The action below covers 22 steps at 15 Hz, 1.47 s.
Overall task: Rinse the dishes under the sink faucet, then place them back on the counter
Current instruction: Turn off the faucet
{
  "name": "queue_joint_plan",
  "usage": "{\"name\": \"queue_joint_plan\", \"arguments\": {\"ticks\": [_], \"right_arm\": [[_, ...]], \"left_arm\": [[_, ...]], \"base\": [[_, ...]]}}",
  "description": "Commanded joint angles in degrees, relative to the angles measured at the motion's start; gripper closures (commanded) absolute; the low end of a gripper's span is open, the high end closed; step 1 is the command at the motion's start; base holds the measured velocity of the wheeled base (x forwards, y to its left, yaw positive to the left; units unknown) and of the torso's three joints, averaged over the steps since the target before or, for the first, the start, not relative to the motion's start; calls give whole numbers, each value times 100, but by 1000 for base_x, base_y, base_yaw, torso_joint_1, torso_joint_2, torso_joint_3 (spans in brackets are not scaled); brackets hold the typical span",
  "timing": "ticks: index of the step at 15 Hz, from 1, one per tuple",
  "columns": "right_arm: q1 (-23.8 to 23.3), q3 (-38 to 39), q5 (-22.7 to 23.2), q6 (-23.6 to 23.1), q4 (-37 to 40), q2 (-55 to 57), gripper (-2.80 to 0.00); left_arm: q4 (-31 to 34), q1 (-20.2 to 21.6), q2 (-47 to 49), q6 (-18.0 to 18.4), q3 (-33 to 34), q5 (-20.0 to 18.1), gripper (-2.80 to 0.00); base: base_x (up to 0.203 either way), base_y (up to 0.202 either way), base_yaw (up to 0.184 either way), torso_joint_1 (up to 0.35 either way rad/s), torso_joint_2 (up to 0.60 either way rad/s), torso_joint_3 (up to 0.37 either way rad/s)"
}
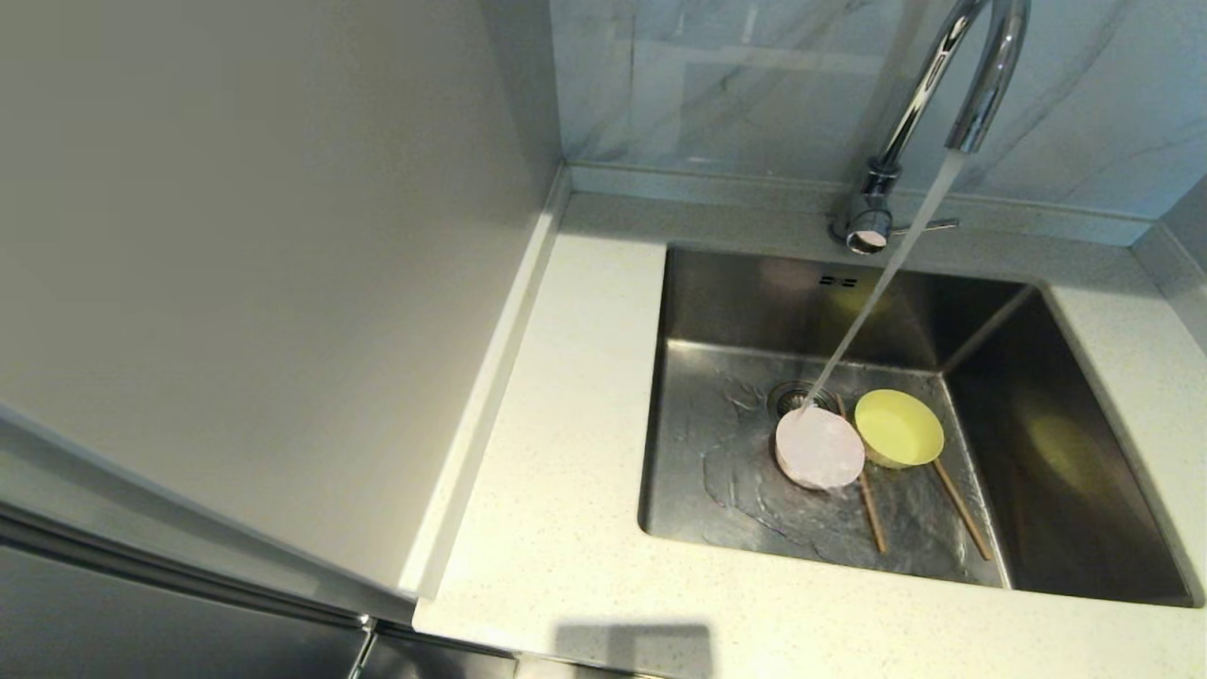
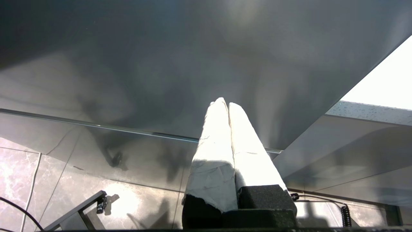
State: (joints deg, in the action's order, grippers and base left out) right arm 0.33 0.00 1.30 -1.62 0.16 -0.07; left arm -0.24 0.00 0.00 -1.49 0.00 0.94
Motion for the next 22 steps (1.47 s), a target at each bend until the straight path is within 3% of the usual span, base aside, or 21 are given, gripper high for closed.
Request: {"name": "queue_joint_plan", "arguments": {"ticks": [1, 4, 9, 15, 18, 22], "right_arm": [[2, 0, 2, -5, 1, 7, 0], [2, -9, 11, -119, 16, 223, 0], [-153, -437, 16, -258, 6, 2075, 0], [-432, -3231, 135, 124, 174, 5077, 0], [-628, -4723, 217, 781, 491, 6352, 0], [-775, -5759, 51, 1456, 565, 7553, 0]], "left_arm": [[-2, 0, -18, -1, 0, 3, 0], [-2, 0, -18, -1, 0, 3, 0], [-2, 0, -18, -1, 0, 3, 0], [-2, 0, -18, -1, 0, 3, 0], [-2, 0, -18, -1, 0, 3, 0], [-2, 0, -18, -1, 0, 3, 0]], "base": [[0, 0, 0, 0, 0, 0], [0, 0, 0, 0, 0, 0], [0, 0, 0, 0, 0, 0], [0, 0, 0, 0, 0, 0], [0, 0, 0, 0, 0, 0], [0, 0, 0, 0, 0, 0]]}}
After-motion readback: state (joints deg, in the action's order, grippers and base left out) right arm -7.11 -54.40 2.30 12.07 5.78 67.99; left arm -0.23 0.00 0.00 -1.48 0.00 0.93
